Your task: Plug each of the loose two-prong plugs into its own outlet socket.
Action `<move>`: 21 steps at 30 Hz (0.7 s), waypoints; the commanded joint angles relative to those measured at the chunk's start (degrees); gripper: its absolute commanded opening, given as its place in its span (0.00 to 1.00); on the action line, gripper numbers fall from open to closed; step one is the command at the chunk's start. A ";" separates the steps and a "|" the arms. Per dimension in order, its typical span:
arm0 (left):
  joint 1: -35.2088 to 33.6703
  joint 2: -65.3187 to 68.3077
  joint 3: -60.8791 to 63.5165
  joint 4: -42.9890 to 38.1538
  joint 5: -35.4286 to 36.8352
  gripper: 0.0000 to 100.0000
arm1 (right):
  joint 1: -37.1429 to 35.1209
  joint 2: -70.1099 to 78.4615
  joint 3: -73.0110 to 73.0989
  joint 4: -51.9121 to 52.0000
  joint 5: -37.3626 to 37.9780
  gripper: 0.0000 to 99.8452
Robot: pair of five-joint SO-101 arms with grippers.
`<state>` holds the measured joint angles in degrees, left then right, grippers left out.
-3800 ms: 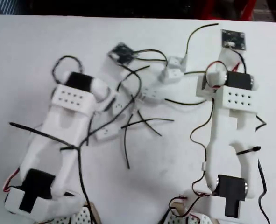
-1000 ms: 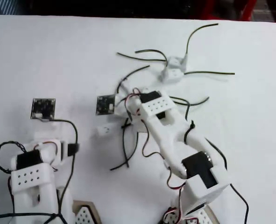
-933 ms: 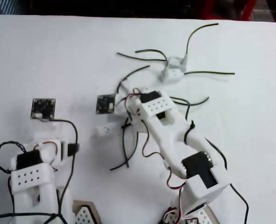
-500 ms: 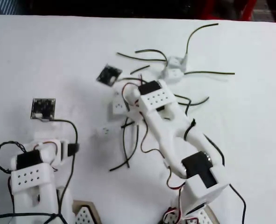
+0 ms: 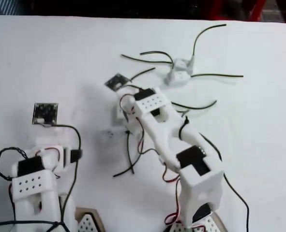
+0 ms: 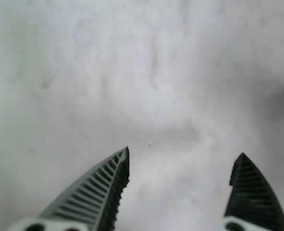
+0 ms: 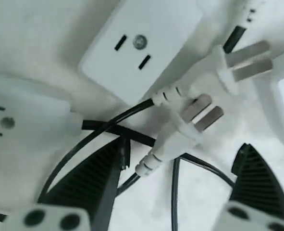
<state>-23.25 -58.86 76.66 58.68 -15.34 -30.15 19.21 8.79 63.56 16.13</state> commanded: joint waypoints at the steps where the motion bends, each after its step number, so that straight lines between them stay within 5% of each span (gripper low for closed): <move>1: -0.40 -1.10 -0.35 -0.97 -0.62 0.33 | 1.54 0.75 -5.36 0.48 -5.89 0.30; 11: -0.40 -1.10 -0.26 -0.97 -0.62 0.33 | 3.12 6.37 -12.57 0.57 -11.69 0.02; 21: -0.31 -1.10 -0.26 -0.97 -0.70 0.33 | 13.58 -0.84 -12.48 3.38 -19.69 0.02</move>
<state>-23.25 -58.86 76.66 58.68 -15.34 -20.13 24.22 -1.41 65.14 -0.31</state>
